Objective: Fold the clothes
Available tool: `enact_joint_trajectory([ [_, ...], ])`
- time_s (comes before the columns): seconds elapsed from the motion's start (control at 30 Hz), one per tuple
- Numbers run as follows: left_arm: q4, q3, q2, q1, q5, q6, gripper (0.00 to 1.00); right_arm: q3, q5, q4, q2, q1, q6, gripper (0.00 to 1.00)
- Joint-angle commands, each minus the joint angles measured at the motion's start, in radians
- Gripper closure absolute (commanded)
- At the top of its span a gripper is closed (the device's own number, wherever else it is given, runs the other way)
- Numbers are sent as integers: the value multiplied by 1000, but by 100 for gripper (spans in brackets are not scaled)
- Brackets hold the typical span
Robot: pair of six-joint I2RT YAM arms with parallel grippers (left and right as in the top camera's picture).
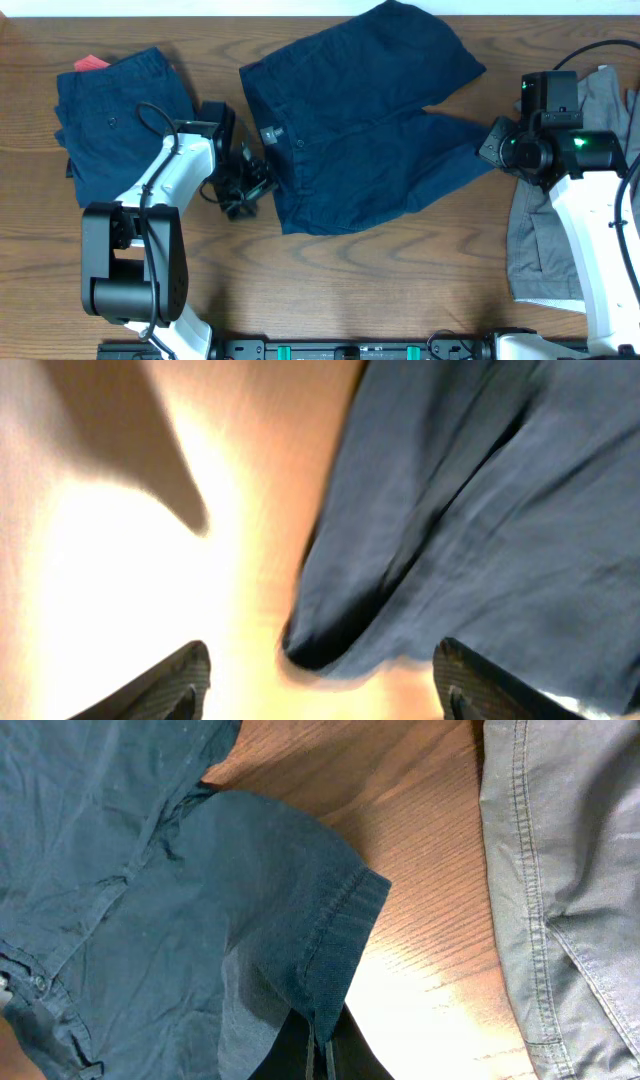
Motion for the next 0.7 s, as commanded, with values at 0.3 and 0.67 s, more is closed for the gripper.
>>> enact_joint_trajectory([
  [0.3, 61, -82, -14, -141, 42, -137, 23, -1, 6, -26, 60, 7, 13, 99],
  [0.67, 179, -132, -14, -302, -89, -419, 22, -1, 7, -26, 60, 7, 12, 99],
])
